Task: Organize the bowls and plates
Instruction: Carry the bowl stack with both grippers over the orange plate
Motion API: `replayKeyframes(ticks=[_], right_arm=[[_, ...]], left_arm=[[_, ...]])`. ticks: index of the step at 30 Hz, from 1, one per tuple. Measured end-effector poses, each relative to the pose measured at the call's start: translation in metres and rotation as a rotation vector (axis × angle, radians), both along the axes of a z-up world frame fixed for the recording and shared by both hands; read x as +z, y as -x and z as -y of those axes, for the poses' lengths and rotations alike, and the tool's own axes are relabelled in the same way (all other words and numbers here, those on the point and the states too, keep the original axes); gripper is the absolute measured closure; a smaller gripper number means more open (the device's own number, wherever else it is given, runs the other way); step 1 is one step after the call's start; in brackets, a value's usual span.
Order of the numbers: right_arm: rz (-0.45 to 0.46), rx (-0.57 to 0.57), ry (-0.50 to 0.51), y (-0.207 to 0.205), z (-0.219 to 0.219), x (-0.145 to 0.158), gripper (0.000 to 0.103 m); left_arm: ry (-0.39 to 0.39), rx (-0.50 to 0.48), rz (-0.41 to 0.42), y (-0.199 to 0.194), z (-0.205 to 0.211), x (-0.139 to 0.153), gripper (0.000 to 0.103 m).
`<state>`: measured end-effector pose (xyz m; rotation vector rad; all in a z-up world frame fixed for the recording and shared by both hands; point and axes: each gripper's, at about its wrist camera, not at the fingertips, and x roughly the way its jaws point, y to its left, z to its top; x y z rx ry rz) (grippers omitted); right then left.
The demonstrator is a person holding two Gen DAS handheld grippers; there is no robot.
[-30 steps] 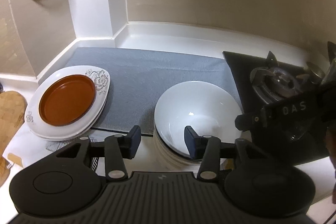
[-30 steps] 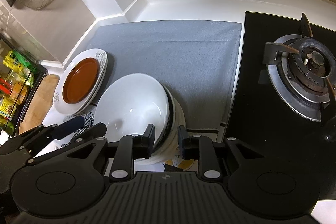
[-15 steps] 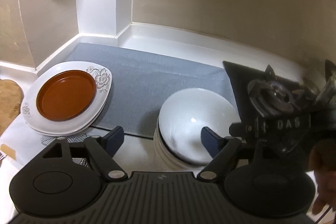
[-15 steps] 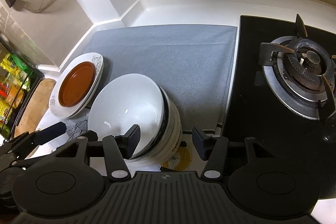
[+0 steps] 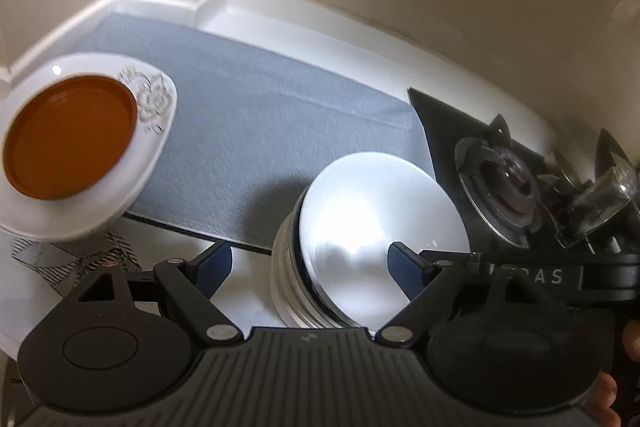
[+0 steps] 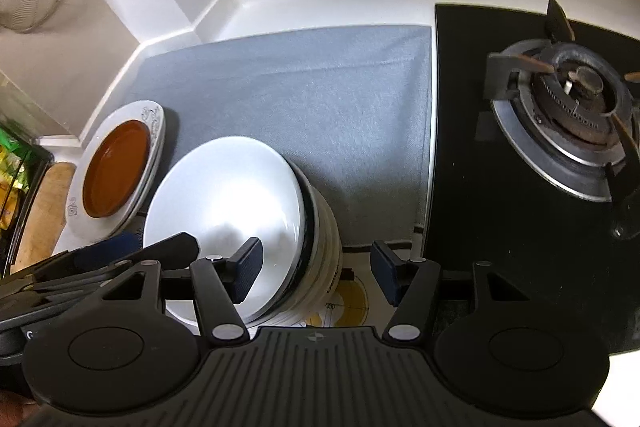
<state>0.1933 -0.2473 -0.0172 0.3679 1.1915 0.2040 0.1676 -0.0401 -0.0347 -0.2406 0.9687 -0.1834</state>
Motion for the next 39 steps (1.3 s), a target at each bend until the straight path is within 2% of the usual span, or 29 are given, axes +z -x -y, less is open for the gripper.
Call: replayKeyframes(ticks=[4, 11, 16, 23, 28, 30, 33, 39], right_arm=[[-0.03, -0.015, 0.009, -0.004, -0.001, -0.006, 0.041], [-0.084, -0.015, 0.042, -0.01, -0.007, -0.021, 0.041], [-0.103, -0.022, 0.008, -0.014, -0.007, -0.029, 0.041], [-0.113, -0.004, -0.014, -0.021, -0.01, -0.032, 0.041], [-0.111, 0.017, -0.026, -0.025, -0.012, -0.033, 0.042], [-0.109, 0.027, -0.038, -0.026, -0.013, -0.033, 0.044], [-0.099, 0.051, -0.047, -0.027, -0.018, -0.031, 0.053], [-0.09, 0.069, -0.039, -0.027, -0.02, -0.029, 0.052]], left_arm=[[0.031, -0.017, -0.033, -0.006, -0.003, -0.009, 0.014], [0.025, -0.031, -0.091, -0.016, -0.006, -0.023, 0.016], [0.048, -0.023, -0.138, -0.021, -0.012, -0.033, 0.018], [0.096, -0.022, -0.173, -0.026, -0.017, -0.041, 0.03], [0.138, -0.054, -0.16, -0.027, -0.018, -0.039, 0.048], [0.132, -0.062, -0.155, -0.027, -0.017, -0.038, 0.048], [0.143, -0.062, -0.157, -0.028, -0.017, -0.039, 0.05], [0.131, -0.079, -0.135, -0.029, -0.024, -0.034, 0.058]])
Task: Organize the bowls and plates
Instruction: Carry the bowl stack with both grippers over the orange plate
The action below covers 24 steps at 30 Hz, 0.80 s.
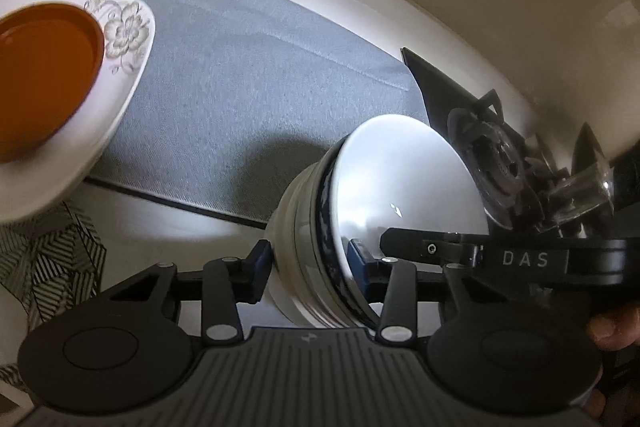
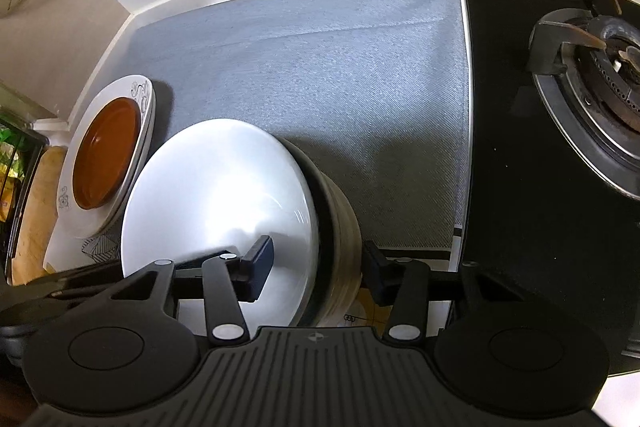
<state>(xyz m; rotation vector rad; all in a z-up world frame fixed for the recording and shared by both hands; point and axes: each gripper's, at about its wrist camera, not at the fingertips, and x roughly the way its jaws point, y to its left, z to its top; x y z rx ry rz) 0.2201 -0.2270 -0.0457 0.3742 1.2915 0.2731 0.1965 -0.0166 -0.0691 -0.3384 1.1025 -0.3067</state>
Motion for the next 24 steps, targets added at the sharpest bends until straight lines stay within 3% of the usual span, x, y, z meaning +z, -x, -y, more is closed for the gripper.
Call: replayKeyframes(ticks=[24], right_arm=[[0.023, 0.028, 0.007, -0.006, -0.072, 0.008, 0.053]], left_arm=[[-0.05, -0.01, 0.061, -0.004, -0.068, 0.007, 0.062]])
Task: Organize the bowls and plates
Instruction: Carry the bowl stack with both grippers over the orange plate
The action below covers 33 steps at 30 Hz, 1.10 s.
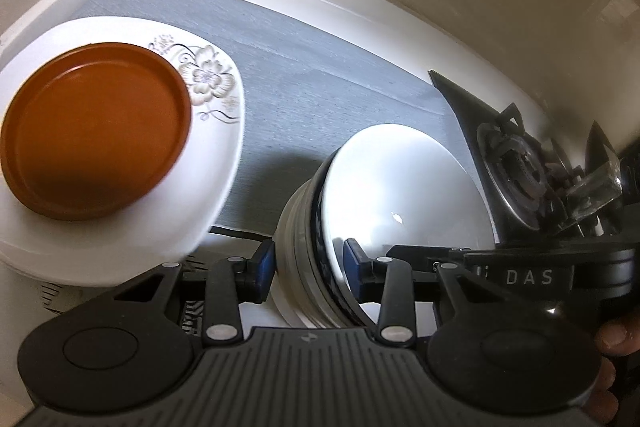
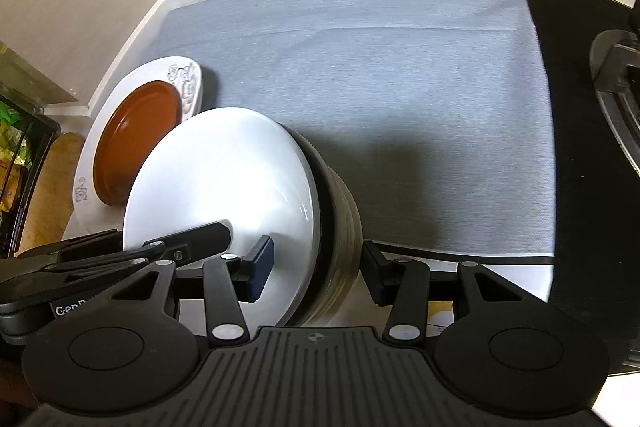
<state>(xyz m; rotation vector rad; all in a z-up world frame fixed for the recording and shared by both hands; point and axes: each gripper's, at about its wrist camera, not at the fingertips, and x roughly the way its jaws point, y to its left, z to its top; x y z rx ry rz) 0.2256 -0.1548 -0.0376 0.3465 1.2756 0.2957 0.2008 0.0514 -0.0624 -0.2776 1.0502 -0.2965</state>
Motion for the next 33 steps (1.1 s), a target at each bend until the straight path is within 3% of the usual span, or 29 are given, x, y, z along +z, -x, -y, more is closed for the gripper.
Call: replayKeyframes(ticks=[8, 14, 22, 29, 33], right_arm=[[0.02, -0.022, 0.005, 0.006, -0.022, 0.002, 0.053], [0.028, -0.064, 0.001, 0.014, -0.028, 0.002, 0.053], [0.028, -0.139, 0.018, 0.022, -0.025, 0.005, 0.053], [0.008, -0.177, 0.024, 0.023, -0.022, 0.005, 0.053], [-0.012, -0.177, 0.004, 0.017, -0.024, 0.001, 0.052]], left_arm=[[0.022, -0.018, 0.029, 0.003, -0.023, 0.0, 0.062], [0.078, -0.03, 0.003, 0.003, -0.037, -0.004, 0.057], [0.072, -0.091, -0.005, 0.002, -0.041, -0.003, 0.055], [0.117, -0.05, -0.035, -0.001, -0.045, -0.008, 0.055], [0.091, -0.058, -0.021, 0.0, -0.042, -0.005, 0.056]])
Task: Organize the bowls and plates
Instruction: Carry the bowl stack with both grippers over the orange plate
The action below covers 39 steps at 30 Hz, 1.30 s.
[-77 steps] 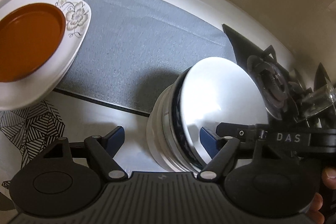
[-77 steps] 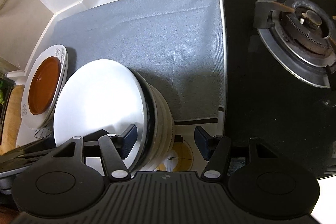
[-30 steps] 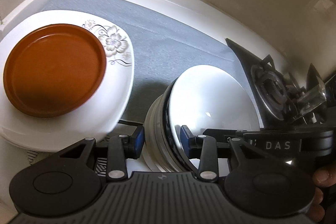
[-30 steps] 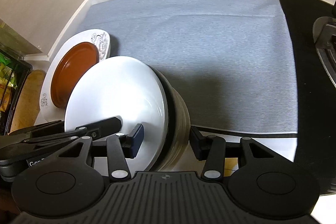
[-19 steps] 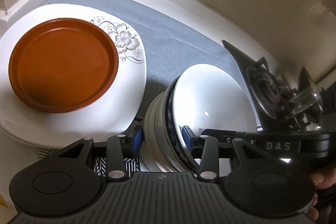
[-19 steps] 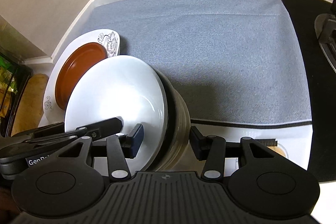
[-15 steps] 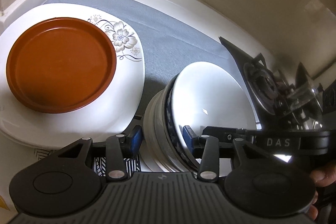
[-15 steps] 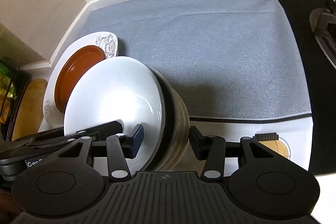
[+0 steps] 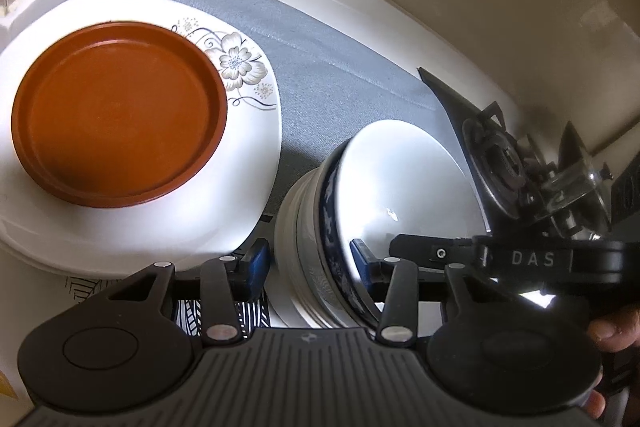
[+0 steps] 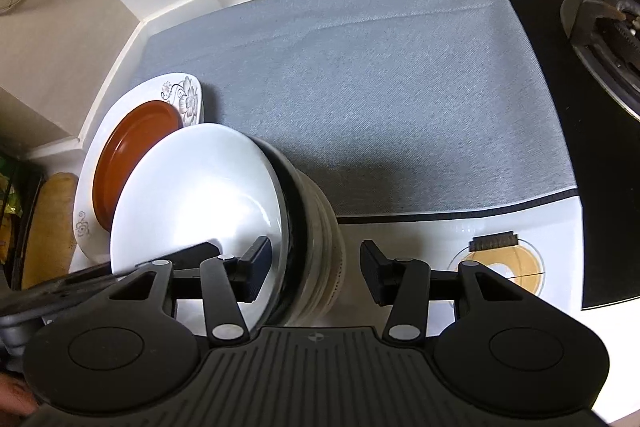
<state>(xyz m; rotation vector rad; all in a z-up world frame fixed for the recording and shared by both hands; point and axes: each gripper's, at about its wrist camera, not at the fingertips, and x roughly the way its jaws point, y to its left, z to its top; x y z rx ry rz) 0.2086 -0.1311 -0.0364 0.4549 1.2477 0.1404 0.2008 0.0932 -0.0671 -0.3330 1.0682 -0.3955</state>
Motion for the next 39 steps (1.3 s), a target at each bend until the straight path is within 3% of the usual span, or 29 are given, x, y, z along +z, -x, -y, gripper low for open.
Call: replayKeyframes(ticks=[14, 21, 27, 34, 39], right_arm=[[0.031, 0.009, -0.026, 0.002, -0.005, -0.003, 0.053], [0.054, -0.036, -0.054, 0.014, 0.001, -0.002, 0.061], [0.078, -0.069, -0.049, 0.025, 0.008, 0.0, 0.061], [0.16, -0.084, -0.018, 0.022, 0.01, 0.032, 0.061], [0.23, -0.057, -0.023, -0.001, -0.003, 0.059, 0.061]], left_arm=[[-0.065, -0.019, 0.037, 0.003, 0.007, 0.008, 0.06], [-0.052, -0.008, 0.031, 0.002, 0.006, 0.009, 0.064], [-0.04, -0.032, 0.055, 0.002, 0.012, 0.012, 0.064], [-0.012, -0.015, 0.147, -0.001, 0.009, 0.042, 0.064], [-0.011, 0.058, 0.21, -0.011, -0.013, 0.068, 0.065]])
